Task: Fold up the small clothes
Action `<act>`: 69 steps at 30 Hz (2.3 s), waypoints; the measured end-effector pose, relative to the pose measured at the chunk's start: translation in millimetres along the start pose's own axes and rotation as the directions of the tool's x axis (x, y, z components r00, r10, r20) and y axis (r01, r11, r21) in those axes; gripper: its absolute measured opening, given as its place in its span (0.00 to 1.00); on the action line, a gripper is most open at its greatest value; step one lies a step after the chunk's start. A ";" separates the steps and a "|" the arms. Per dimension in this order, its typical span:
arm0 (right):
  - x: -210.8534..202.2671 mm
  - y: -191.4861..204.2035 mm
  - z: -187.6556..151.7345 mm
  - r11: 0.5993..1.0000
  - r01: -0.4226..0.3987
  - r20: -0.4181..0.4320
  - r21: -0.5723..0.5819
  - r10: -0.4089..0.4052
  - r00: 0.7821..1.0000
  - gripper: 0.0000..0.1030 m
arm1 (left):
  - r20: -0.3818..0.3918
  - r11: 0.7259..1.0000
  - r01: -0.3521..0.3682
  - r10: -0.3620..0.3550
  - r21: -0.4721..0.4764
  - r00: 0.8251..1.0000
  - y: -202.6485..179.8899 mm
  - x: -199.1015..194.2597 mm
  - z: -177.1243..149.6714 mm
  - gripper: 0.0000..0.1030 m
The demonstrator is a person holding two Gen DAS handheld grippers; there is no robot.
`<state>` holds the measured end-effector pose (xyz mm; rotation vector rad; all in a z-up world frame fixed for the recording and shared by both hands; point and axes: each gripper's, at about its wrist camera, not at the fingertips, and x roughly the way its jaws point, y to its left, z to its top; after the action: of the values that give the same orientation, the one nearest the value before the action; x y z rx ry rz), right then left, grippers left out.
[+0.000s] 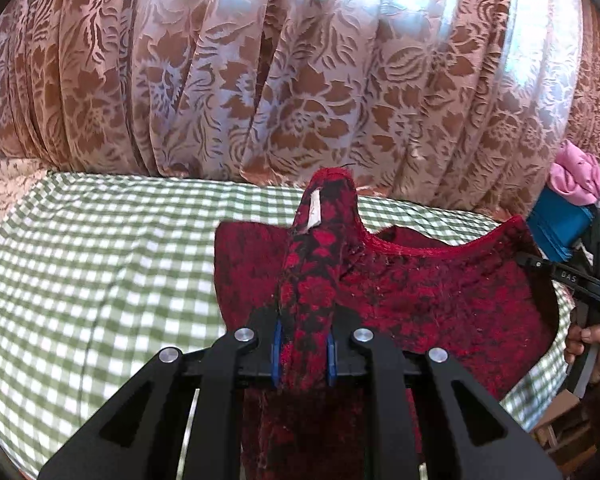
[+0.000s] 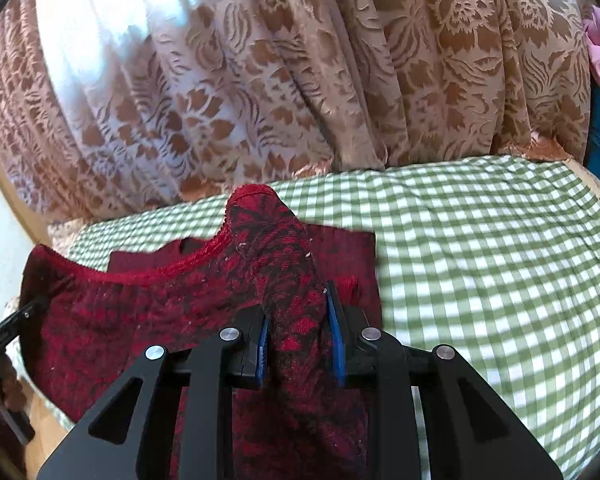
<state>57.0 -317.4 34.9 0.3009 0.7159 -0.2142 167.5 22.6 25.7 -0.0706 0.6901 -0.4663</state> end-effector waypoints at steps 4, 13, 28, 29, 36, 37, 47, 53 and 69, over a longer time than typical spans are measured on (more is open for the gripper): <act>21.6 2.8 18.8 1.000 0.023 0.020 -0.001 -0.023 1.000 0.23 | 0.010 0.998 -0.051 0.051 0.026 0.999 -2.0 20.9 21.1 0.14; 91.5 -2.2 43.5 0.994 0.112 -0.003 0.016 -0.112 0.994 0.23 | -0.045 0.988 -0.152 0.152 0.010 0.987 7.9 94.5 56.2 0.14; 174.4 -21.6 33.2 0.983 0.182 -0.190 0.027 -0.173 0.966 0.26 | -0.215 0.976 -0.218 0.210 -0.015 0.954 32.0 181.7 39.8 0.25; 170.6 -22.4 34.4 0.985 0.169 -0.193 0.034 -0.159 0.968 0.32 | -0.211 0.978 -0.209 0.200 -0.020 0.957 31.8 176.7 40.6 0.29; 117.7 -36.5 30.0 0.993 0.041 -0.170 0.113 -0.021 0.985 0.62 | -0.157 0.979 -0.143 0.120 -0.145 0.980 51.3 112.4 18.8 0.63; 106.6 -41.0 24.2 0.992 0.018 -0.171 0.124 0.004 0.985 0.62 | -0.157 0.979 -0.125 0.099 -0.164 0.983 56.2 100.9 8.3 0.63; 23.3 -73.4 -73.9 0.964 -0.095 -0.242 0.248 0.156 0.958 0.62 | -0.178 0.949 0.048 -0.107 -0.312 0.978 62.3 42.1 -82.1 0.63; 30.1 -64.4 -97.9 0.972 -0.078 -0.263 0.222 0.136 0.955 0.41 | -0.212 0.942 0.083 -0.158 -0.325 0.964 51.3 53.7 -91.3 0.29; -42.3 -52.2 -125.5 0.987 -0.104 -0.323 0.119 0.137 0.936 0.24 | -0.253 0.964 0.081 -0.147 -0.255 0.956 34.9 -21.7 -122.7 0.10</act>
<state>-66.1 -319.5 -36.6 0.4828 1.0181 -0.0822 89.4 74.2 -63.7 -0.2829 1.0143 -0.5065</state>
